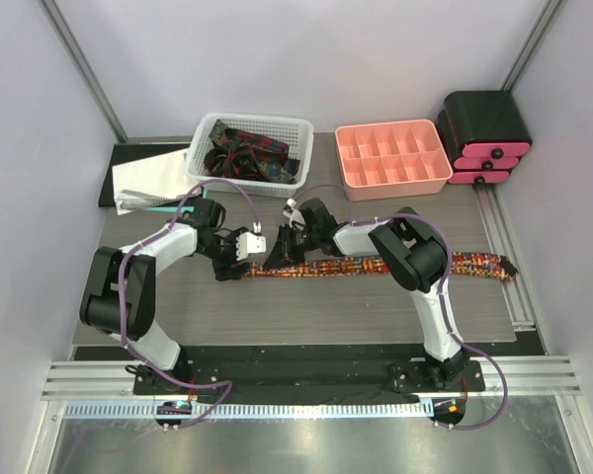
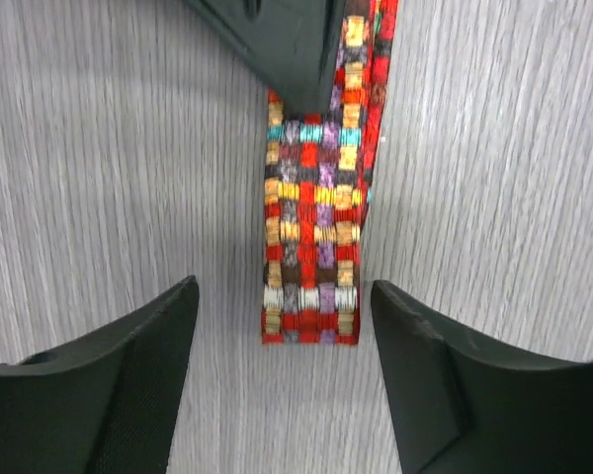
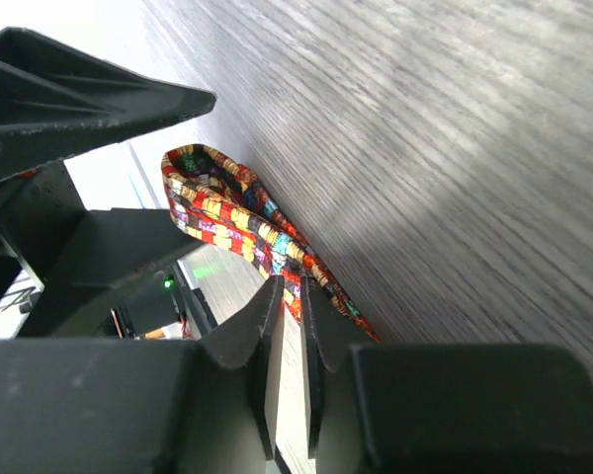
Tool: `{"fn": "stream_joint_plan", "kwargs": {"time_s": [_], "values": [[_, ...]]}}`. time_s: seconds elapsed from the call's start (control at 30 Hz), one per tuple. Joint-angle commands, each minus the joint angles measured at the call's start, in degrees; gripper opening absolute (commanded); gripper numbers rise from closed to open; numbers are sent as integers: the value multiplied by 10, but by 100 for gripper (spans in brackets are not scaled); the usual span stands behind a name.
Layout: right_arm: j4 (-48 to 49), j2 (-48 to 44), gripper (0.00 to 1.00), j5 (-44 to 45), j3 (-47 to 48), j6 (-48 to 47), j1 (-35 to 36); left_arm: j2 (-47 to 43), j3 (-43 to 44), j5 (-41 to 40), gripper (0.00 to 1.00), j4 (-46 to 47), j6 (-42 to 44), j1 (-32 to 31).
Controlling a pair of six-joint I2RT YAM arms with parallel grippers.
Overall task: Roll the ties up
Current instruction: Roll the tie at the center of the board.
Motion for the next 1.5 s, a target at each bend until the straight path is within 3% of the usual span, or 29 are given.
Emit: {"fn": "stream_joint_plan", "kwargs": {"time_s": [0.0,0.13,0.33,0.9,1.3,1.47], "values": [[-34,14,17,31,15,-24,4,-18,18,37,66,-31,20,9],[-58,14,14,46,18,-43,4,-16,23,51,46,-35,21,10],[-78,18,12,57,23,-56,4,-32,54,91,35,-55,2,4],[-70,1,11,43,30,-43,3,40,101,91,31,-11,-73,-85],[-78,-112,30,-12,-45,-44,-33,45,75,69,31,-4,-53,-85],[-9,-111,43,-26,-66,4,-34,51,81,70,32,-2,-56,-85]]}}
